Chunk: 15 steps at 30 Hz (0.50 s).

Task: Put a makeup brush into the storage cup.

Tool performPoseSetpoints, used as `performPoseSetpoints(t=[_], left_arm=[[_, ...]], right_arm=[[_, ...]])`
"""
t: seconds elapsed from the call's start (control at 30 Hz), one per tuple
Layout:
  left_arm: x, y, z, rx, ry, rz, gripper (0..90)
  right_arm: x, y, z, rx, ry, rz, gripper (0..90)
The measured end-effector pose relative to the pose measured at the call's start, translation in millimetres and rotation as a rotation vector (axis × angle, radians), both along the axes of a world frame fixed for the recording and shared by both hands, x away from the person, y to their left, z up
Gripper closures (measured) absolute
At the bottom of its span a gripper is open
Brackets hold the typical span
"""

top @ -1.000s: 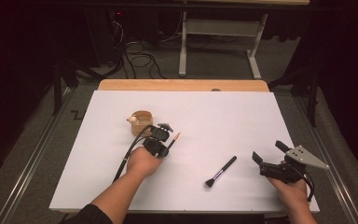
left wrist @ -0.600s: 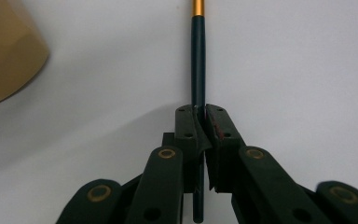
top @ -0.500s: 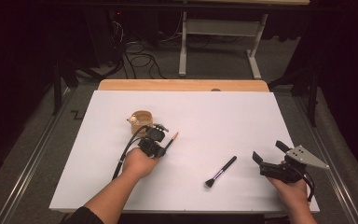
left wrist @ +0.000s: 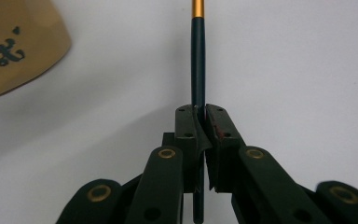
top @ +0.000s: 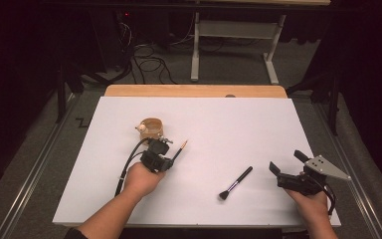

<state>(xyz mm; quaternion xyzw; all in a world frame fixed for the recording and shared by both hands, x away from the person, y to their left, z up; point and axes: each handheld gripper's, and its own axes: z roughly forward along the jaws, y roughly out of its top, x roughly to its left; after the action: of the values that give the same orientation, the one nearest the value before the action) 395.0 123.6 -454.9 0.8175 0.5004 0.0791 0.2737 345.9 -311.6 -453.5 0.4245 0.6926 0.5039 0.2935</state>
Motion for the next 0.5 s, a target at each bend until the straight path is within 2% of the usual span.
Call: performPoseSetpoints(t=[0.07,0.1,0.23,0.27,0.3,0.33,0.37,0.5], left_arm=[[-3.9,4.7,0.4,-0.025,-0.013,0.011,84.4],[-8.4,9.5,0.9,-0.034,-0.037,0.022,84.4],[-14.3,19.5,1.6,-0.049,-0.065,0.041,84.4],[-17.7,26.9,1.5,-0.07,-0.073,0.048,84.4],[-17.7,26.9,1.5,-0.07,-0.073,0.048,84.4],[-21.5,31.9,1.1,-0.071,-0.092,0.05,84.4],[-21.5,31.9,1.1,-0.071,-0.092,0.05,84.4],[-28.3,40.2,-1.1,-0.117,-0.11,0.06,84.4]], right_arm=[[0.0,0.0,-0.1,-0.001,0.0,0.0,0.7],[0.0,0.0,-0.2,-0.003,0.0,-0.002,0.7],[0.0,0.2,-0.3,-0.003,0.0,-0.004,0.7],[0.0,0.2,-0.3,-0.003,0.001,-0.004,0.7],[0.0,0.2,-0.3,-0.003,0.001,-0.004,0.7],[0.0,1.0,-0.2,0.001,0.002,-0.006,0.7],[0.0,1.0,-0.2,0.001,0.002,-0.006,0.7],[0.5,3.2,-0.6,-0.01,0.004,-0.003,0.7]])
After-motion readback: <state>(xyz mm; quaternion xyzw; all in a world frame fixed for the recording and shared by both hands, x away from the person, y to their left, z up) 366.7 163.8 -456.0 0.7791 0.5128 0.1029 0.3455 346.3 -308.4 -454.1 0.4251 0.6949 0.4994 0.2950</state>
